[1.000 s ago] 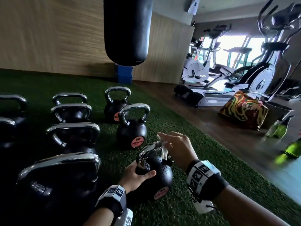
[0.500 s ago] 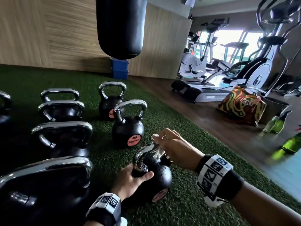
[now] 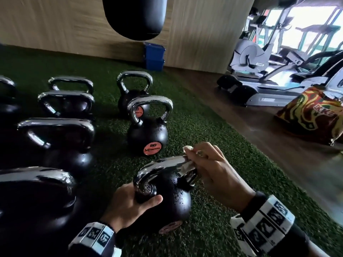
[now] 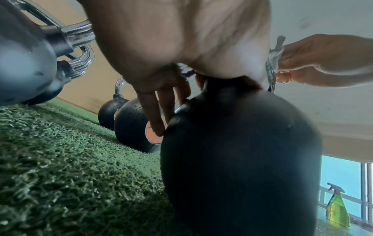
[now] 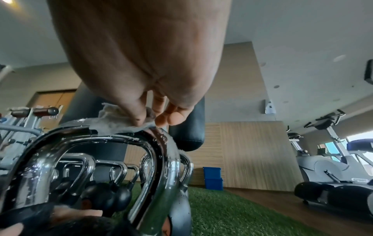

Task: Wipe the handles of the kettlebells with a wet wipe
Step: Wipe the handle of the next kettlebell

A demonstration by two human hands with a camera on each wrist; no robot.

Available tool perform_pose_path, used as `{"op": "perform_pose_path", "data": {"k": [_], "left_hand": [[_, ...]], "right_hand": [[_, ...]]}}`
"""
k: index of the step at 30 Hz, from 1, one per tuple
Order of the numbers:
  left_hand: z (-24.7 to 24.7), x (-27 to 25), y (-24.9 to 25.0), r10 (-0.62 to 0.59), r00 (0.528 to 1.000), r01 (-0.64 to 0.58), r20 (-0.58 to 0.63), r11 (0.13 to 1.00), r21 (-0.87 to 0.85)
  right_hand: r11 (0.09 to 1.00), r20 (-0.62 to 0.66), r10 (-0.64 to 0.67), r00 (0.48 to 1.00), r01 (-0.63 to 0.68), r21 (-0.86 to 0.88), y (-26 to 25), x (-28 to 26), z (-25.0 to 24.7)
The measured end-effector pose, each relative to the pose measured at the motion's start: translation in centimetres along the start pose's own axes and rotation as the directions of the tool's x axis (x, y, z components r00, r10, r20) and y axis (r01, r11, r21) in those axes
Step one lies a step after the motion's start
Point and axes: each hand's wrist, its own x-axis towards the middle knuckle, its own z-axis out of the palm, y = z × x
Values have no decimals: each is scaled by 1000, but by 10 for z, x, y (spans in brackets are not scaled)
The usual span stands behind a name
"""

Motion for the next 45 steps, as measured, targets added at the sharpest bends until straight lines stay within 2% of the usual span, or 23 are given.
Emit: {"op": "perform_pose_path", "data": {"k": [5, 8, 11, 16, 17, 19, 22, 23, 24, 26, 28, 30, 32, 33, 35, 36, 37, 38, 39, 40, 42, 43, 45], "left_hand": [[6, -3, -3, -27, 999, 24, -41, 998, -59], [8, -4, -3, -32, 999, 28, -41, 996, -86], [8, -5, -2, -30, 999, 27, -34, 995, -93], [6, -5, 1, -24, 1000, 22, -17, 992, -127], [6, -6, 1, -30, 999, 28, -16, 991, -133], [6, -6, 3, -39, 999, 36, -18, 990, -133], [5, -9, 7, -65, 997, 60, -50, 994, -97], [4, -10, 10, -74, 996, 71, -52, 996, -60], [2, -12, 15, -88, 995, 88, -39, 996, -11], [-5, -17, 28, -135, 991, 132, 19, 985, 113], [-16, -20, 37, -212, 974, 178, 85, 938, 298], [-30, -25, 51, -313, 938, 205, 149, 848, 489], [-44, -32, 69, -350, 915, 191, 202, 815, 547], [-49, -34, 77, -332, 916, 183, 224, 845, 502], [-52, -39, 95, -220, 944, 152, 246, 952, 266], [-51, -42, 108, -136, 972, 109, 194, 983, 147], [-49, -43, 119, -45, 996, 40, 74, 997, 68], [-46, -44, 129, 39, 996, -38, -74, 999, 12], [-41, -44, 137, 101, 977, -112, -187, 993, -49], [-37, -45, 143, 129, 964, -160, -231, 980, -119], [-26, -44, 149, 120, 982, -163, -149, 933, -322], [-21, -43, 149, 104, 989, -139, -102, 888, -437], [-14, -43, 147, 70, 994, -106, -81, 771, -628]], "right_hand": [[999, -4, -26, 1000, 26, -19, 4, -6, 8], [984, -95, 99, 991, -83, 155, 15, -15, 15], [899, -139, 283, 949, -212, 384, 22, -24, 21], [884, -208, 329, 921, -223, 410, 26, -29, 32], [846, -212, 372, 903, -236, 478, 27, -31, 37], [703, -186, 504, 843, -276, 655, 29, -36, 50], [427, -21, 644, 764, -337, 840, 29, -49, 71], [364, 38, 660, 750, -364, 857, 28, -53, 78], [343, 73, 670, 739, -395, 852, 26, -57, 83], [377, 84, 690, 719, -456, 806, 21, -60, 88], [508, 50, 697, 715, -542, 670, 19, -61, 82], [626, 37, 684, 728, -612, 482, 16, -65, 70], [627, 122, 638, 761, -604, 492, 6, -69, 56], [607, 176, 598, 782, -585, 538, 0, -69, 49], [573, 231, 490, 841, -510, 642, -14, -65, 35], [544, 231, 446, 865, -467, 698, -21, -61, 28], [512, 221, 423, 879, -433, 742, -26, -56, 21], [491, 208, 403, 891, -402, 773, -31, -52, 14], [485, 196, 377, 905, -373, 791, -35, -47, 8], [486, 183, 351, 918, -346, 803, -39, -43, 2], [510, 128, 327, 936, -289, 810, -47, -35, -6], [550, 81, 337, 938, -266, 792, -50, -32, -9], [659, -43, 367, 929, -226, 718, -56, -26, -12]]}}
